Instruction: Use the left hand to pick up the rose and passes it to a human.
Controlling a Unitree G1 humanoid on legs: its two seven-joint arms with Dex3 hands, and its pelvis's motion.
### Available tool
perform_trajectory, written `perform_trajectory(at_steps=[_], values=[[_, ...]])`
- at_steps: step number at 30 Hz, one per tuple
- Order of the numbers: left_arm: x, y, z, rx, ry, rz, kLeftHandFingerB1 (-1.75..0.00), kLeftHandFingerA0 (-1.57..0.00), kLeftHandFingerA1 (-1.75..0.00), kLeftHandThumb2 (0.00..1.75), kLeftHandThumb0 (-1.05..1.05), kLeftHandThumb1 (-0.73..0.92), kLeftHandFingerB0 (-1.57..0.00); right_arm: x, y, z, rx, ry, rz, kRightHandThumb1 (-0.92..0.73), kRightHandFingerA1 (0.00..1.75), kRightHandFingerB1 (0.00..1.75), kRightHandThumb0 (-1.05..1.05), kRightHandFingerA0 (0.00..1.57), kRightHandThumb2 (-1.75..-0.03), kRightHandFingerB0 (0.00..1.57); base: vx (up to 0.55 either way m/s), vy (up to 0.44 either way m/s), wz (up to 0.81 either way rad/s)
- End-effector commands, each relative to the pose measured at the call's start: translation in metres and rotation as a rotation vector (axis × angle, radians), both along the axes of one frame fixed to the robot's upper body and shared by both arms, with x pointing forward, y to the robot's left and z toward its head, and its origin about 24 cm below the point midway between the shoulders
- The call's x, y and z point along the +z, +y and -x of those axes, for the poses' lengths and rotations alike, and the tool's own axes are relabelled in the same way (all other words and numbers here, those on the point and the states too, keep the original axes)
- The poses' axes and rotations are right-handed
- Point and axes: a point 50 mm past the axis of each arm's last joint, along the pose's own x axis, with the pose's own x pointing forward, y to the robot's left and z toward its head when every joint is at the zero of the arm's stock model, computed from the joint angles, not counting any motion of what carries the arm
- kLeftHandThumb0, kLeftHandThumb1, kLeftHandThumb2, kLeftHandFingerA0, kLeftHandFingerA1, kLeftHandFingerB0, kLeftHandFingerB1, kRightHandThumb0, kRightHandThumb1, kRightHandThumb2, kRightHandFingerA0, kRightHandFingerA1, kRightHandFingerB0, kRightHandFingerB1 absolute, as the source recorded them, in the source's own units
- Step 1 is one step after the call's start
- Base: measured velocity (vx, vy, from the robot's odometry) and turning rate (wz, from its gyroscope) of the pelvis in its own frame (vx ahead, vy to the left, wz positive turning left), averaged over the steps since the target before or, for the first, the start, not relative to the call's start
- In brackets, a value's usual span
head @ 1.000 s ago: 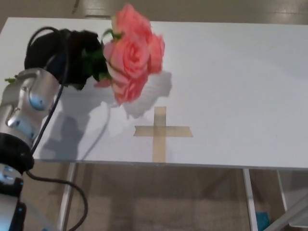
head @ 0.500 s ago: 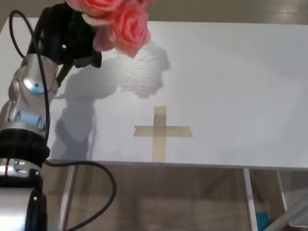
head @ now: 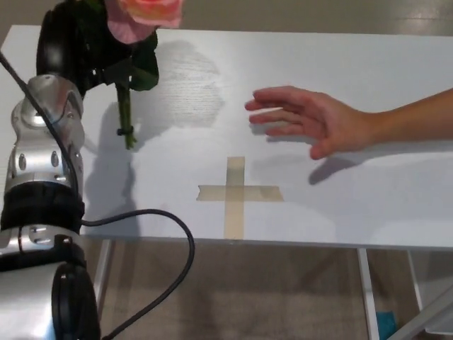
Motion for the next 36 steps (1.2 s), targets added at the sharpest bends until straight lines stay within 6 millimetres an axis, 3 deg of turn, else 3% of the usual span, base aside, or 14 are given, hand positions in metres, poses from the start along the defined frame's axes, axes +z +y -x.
perform_trajectory(at_steps=[1,13,26,36], values=[[0.001,-0.005,-0.003,-0.112,0.049,0.198,-1.04,-1.03,-1.46,0.73,-0.13,0.8,-0.86,-0.002,-0.001,0.003,-0.001,0.02,-0.009,-0.65,0.43,0.4,-0.27,0.69,-0.59,0.57,0.0,0.0,0.0],[0.001,-0.014,-0.002,-0.144,0.058,0.184,-1.06,-1.01,-1.44,0.74,-0.13,0.8,-0.85,-0.001,-0.001,0.002,0.002,0.021,-0.009,-0.65,0.43,0.4,-0.27,0.7,-0.59,0.57,0.0,0.0,0.0],[0.002,-0.055,0.001,-0.227,0.079,0.143,-1.07,-0.95,-1.48,0.74,-0.15,0.77,-0.8,0.001,0.0,-0.003,0.018,0.013,-0.007,-0.65,0.43,0.4,-0.27,0.7,-0.59,0.57,0.0,0.0,0.0],[-0.014,-0.091,0.004,-0.321,0.127,0.139,-1.06,-0.94,-1.42,0.73,-0.16,0.78,-0.83,0.002,0.001,-0.006,0.02,0.01,-0.016,-0.65,0.43,0.4,-0.26,0.69,-0.59,0.57,0.0,0.0,0.0]])
